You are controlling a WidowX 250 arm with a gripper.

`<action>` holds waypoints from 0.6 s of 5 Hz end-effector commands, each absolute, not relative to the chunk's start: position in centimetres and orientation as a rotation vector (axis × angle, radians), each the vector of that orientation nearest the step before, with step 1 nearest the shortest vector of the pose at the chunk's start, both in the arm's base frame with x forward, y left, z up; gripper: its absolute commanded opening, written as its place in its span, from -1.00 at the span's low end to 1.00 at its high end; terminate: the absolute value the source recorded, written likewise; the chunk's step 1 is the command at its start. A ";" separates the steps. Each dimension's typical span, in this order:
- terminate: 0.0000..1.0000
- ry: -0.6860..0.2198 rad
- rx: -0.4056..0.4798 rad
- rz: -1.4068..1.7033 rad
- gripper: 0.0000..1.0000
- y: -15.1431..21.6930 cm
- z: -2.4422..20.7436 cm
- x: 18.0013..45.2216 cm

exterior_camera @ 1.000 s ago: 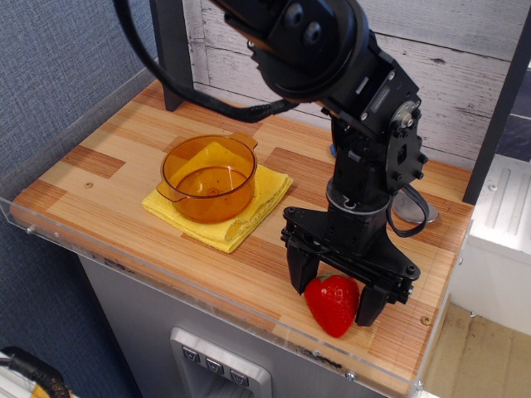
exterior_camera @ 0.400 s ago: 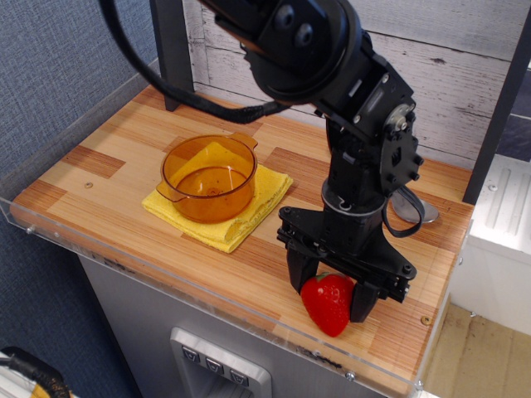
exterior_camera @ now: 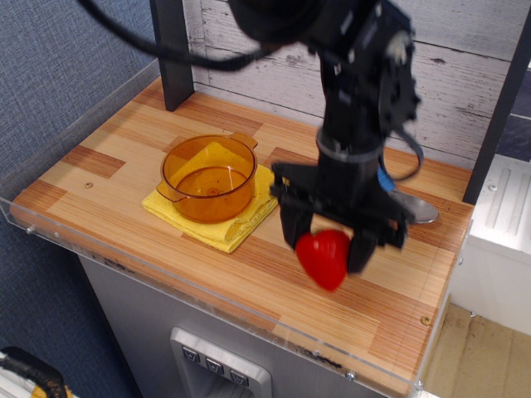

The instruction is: Move strawberry from edge of the table to behind the orange colour bowl

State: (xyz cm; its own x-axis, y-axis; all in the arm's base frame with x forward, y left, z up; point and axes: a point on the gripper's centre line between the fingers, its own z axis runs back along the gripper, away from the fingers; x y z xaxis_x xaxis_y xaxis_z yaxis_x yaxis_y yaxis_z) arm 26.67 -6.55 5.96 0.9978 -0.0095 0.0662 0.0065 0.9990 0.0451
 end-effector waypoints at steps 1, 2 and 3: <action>-1.00 -0.205 0.046 0.152 -1.00 -2.6 10.5 30.6; -1.00 -0.227 0.078 0.247 -1.00 -0.1 11.4 32.1; -1.00 -0.251 0.128 0.287 -1.00 2.3 12.4 32.6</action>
State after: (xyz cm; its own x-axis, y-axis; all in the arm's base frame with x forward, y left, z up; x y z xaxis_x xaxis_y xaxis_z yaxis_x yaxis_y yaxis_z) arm 33.01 2.11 11.07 0.9359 0.2644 0.2327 -0.2929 0.9512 0.0974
